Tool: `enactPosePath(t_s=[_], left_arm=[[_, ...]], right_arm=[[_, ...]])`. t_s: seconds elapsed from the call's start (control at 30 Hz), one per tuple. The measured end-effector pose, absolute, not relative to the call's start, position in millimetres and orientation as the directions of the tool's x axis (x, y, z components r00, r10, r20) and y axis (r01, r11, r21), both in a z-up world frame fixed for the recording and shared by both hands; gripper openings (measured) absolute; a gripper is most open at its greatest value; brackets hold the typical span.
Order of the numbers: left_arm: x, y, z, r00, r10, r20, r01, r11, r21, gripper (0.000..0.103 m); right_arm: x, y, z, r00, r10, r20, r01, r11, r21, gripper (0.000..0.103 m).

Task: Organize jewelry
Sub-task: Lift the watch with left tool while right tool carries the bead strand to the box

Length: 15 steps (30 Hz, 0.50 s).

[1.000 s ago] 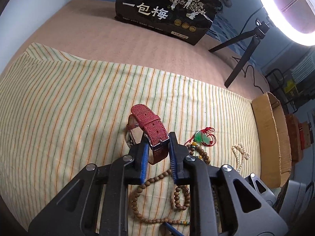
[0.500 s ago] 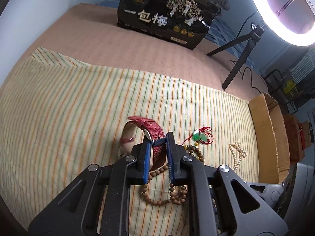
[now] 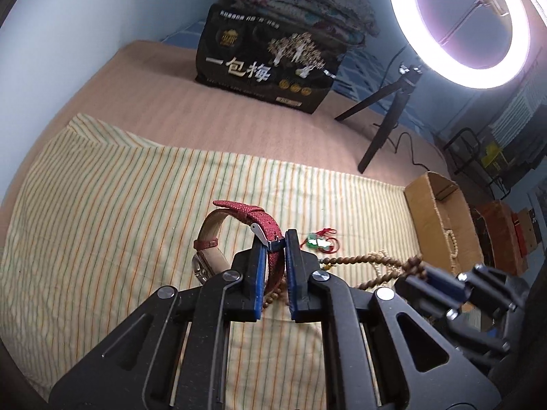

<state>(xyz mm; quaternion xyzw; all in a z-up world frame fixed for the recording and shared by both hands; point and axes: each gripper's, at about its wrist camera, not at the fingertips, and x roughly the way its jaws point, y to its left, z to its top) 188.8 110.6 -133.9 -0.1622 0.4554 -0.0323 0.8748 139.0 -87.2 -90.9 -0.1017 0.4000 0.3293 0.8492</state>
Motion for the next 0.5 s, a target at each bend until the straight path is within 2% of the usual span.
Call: enactPosePath(t_s=[0.5], left_arm=[[171,75,-92,0.631,-0.258,-0.732,0.009,0.946,-0.325,0.008]], right_arm=[[130,-147,-14,0.621,0.526,-0.581,-0.563,0.815,0.137,0.010]])
